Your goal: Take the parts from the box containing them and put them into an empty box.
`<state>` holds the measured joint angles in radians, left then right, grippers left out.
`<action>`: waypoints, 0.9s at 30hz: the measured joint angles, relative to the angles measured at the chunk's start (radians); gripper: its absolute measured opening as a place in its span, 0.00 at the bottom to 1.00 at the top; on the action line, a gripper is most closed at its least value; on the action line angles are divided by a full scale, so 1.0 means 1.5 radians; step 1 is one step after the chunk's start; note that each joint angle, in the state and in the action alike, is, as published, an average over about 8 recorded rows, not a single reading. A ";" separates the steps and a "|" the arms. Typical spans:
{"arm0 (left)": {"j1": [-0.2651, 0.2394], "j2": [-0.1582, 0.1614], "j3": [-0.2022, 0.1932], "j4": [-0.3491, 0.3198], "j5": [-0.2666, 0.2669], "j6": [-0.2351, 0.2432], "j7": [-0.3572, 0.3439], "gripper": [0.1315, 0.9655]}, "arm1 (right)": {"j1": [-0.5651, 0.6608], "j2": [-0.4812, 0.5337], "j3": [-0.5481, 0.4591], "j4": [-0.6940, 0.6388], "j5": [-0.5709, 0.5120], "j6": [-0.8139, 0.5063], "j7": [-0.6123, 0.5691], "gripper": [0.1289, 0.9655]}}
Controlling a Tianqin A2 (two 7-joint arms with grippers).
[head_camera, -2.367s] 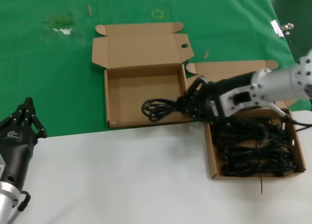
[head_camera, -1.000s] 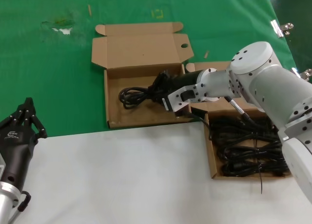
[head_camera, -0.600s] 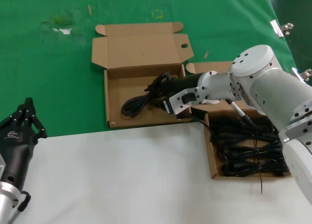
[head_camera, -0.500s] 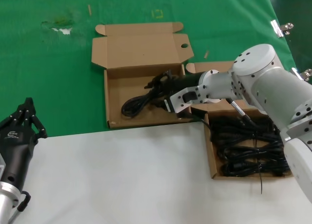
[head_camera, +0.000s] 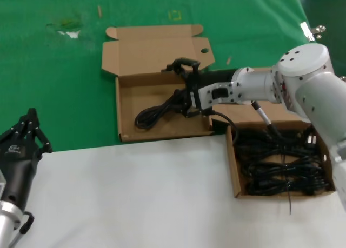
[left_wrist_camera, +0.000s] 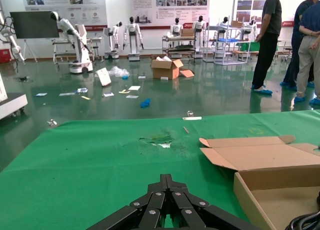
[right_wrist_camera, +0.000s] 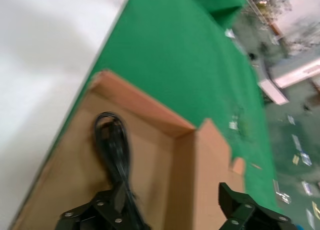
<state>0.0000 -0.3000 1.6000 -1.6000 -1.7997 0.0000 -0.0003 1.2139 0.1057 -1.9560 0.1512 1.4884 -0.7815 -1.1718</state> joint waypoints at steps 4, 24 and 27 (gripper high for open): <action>0.000 0.000 0.000 0.000 0.000 0.000 0.000 0.01 | -0.041 0.029 0.006 0.097 0.007 -0.001 0.075 0.62; 0.000 0.000 0.000 0.000 0.000 0.000 0.000 0.01 | -0.291 0.245 0.035 0.588 -0.001 0.059 0.474 0.94; 0.000 0.000 0.000 0.000 0.000 0.000 0.000 0.01 | -0.326 0.270 0.047 0.634 0.007 0.071 0.502 0.96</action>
<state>0.0000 -0.3000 1.6000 -1.6000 -1.7997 0.0000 -0.0002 0.7244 0.5110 -1.8857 1.1025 1.4983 -0.6751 -0.4190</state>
